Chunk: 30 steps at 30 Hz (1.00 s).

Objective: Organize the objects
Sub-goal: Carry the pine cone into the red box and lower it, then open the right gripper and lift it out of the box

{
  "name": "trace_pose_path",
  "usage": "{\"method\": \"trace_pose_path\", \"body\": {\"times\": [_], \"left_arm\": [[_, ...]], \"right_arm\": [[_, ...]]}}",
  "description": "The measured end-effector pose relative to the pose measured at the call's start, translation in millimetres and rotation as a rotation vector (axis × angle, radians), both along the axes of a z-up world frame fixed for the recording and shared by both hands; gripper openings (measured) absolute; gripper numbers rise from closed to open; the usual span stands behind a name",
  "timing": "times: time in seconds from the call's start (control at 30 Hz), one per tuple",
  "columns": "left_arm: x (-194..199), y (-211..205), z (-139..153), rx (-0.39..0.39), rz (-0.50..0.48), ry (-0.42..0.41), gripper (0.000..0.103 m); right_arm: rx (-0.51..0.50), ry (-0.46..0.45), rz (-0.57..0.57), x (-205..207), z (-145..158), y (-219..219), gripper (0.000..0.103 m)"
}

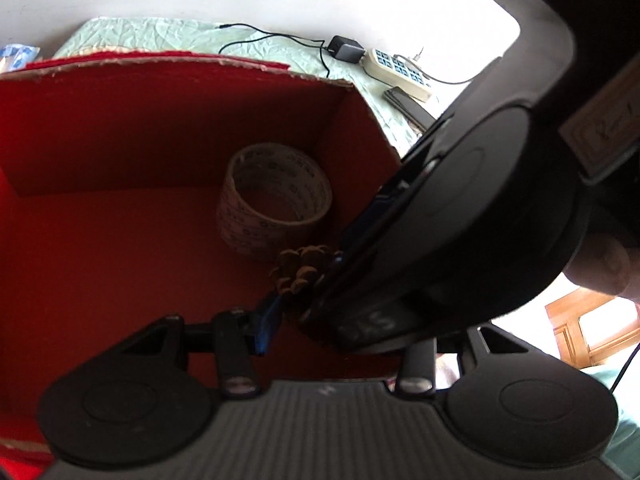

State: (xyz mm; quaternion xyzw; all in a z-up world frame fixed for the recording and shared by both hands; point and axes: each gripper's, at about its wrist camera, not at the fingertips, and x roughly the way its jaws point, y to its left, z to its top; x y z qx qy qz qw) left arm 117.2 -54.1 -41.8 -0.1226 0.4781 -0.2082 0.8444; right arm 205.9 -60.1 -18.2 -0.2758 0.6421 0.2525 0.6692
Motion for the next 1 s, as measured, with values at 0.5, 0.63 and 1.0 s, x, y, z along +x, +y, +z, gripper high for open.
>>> {"method": "trace_pose_path", "body": {"times": [0.5,0.63,1.0], "left_arm": [[-1.2,15.6,1.3,-0.021,-0.007,0.006,0.046],[-3.0,22.2,8.5,0.000,0.009,-0.012,0.046],[-29.0,30.6,41.3,0.175,0.048,-0.124,0.054]], "right_arm": [[-0.065,0.007,0.037,7.8,-14.0,17.9,0.045],[-0.050,-0.014,0.010,10.1,-12.9,17.9,0.041],[0.162,-0.109,-0.082,-4.0,14.5,16.3,0.041]]}}
